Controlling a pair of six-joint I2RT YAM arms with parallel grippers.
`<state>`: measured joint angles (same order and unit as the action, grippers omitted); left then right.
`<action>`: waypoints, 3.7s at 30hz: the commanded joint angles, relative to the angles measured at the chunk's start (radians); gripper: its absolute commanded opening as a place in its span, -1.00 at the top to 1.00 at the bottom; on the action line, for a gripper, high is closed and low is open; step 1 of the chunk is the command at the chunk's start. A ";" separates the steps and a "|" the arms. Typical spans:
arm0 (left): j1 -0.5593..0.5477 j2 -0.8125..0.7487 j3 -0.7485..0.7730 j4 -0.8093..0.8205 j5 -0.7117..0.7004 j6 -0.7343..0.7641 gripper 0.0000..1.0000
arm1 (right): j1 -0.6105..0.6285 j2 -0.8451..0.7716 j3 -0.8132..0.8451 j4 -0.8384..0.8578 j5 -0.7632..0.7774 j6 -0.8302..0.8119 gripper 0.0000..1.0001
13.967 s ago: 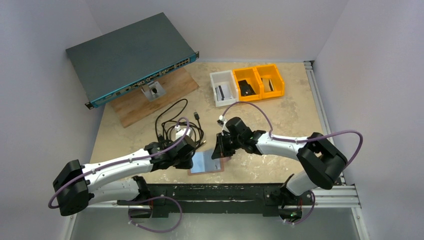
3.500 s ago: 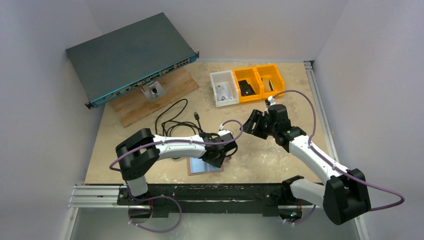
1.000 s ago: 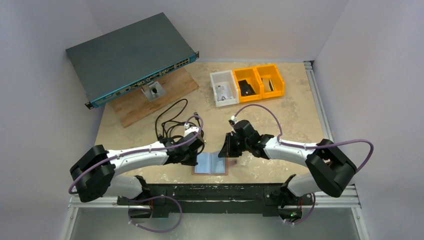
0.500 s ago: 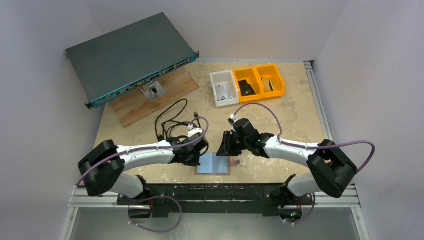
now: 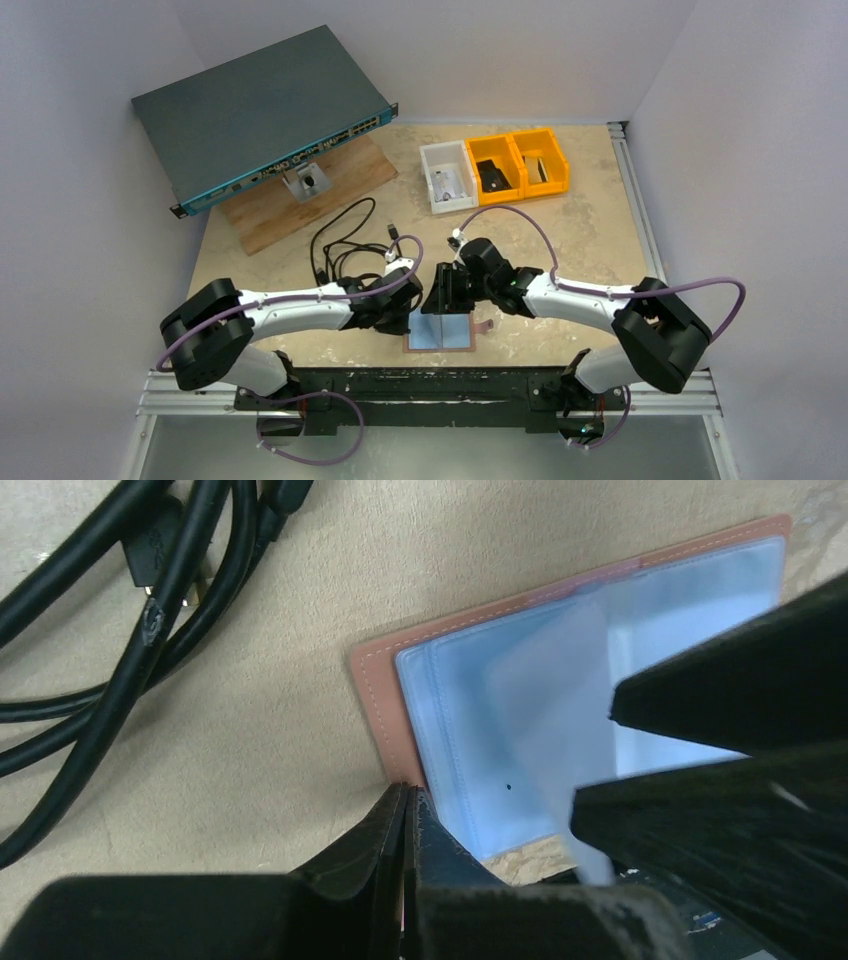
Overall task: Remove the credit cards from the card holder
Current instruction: Close the card holder at the center of the board.
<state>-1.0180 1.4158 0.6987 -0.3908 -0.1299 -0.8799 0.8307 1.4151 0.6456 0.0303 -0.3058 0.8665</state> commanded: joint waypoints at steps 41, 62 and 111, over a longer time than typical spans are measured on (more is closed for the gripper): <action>-0.004 0.035 0.099 -0.024 0.033 0.022 0.77 | -0.089 -0.236 -0.156 -0.204 0.191 -0.036 0.10; -0.005 0.059 0.091 -0.011 0.048 0.016 0.86 | -0.085 -0.181 -0.176 -0.111 0.106 -0.020 0.24; 0.013 -0.053 0.076 -0.096 -0.002 0.017 0.80 | -0.036 -0.203 -0.063 -0.192 0.113 -0.030 0.18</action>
<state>-1.0168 1.4528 0.7666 -0.4465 -0.0906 -0.8715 0.7921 1.2915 0.5259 -0.0425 -0.2928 0.8688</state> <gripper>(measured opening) 0.082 0.371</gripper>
